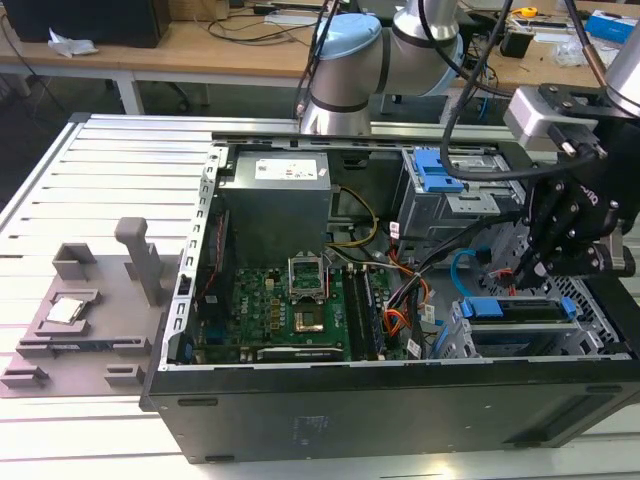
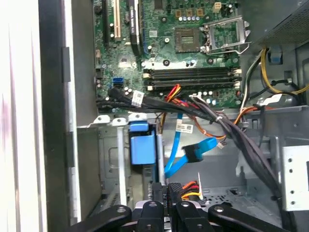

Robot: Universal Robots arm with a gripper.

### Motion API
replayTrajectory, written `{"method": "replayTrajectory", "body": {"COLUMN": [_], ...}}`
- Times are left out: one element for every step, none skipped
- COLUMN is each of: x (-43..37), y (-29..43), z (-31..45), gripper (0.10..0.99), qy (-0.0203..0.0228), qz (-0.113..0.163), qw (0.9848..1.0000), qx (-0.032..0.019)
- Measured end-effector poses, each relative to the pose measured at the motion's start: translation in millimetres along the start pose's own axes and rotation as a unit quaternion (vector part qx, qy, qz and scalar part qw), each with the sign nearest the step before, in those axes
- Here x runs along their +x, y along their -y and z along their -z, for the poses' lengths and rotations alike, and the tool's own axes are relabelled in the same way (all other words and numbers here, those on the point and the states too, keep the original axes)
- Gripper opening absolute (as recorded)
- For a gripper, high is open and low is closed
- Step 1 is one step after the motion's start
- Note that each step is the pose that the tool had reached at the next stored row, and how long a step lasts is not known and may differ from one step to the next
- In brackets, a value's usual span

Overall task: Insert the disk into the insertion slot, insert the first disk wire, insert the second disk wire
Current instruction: 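Insert the first disk wire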

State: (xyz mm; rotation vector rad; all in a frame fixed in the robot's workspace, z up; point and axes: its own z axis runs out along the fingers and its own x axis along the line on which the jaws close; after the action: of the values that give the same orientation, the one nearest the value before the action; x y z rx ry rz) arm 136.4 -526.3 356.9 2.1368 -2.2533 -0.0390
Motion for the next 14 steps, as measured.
{"method": "replayTrajectory", "body": {"x": [1.4,3.7,7.4,7.7,7.6,7.7,7.6,7.6,7.6,7.5,7.5,7.5,7.5,7.5], "y": [2.1,5.2,8.1,9.0,9.5,10.0,10.5,10.8,11.1,11.7,11.8,11.9,11.9,12.0], "z": [-0.3,-1.0,-2.1,-3.0,-3.5,-4.1,-4.8,-5.3,-5.9,-7.2,-8.4,-9.2,-9.7,-10.2], "gripper": [0.165,0.165,0.165,0.165,0.165,0.165,0.165,0.165,0.165,0.165,0.165,0.165,0.165,0.165], "qy": [0.0,0.0,-0.0001,0.0,0.0,-0.0001,-0.0001,-0.0001,0.0,0.0,-0.0001,-0.0001,-0.0001,-0.0001], "qz": [0.0,0.0,0.0,0.0,0.0,0.0,0.0,0.0,0.0,0.0,0.0,0.0,0.0,0.0], "qw": [1.0,1.0,1.0,1.0,1.0,1.0,1.0,1.0,1.0,1.0,1.0,1.0,1.0,1.0], "qx": [-0.0002,-0.0004,-0.0004,-0.0004,-0.0004,-0.0005,-0.0004,-0.0004,-0.0004,-0.0004,-0.0005,-0.0005,-0.0004,-0.0004]}}
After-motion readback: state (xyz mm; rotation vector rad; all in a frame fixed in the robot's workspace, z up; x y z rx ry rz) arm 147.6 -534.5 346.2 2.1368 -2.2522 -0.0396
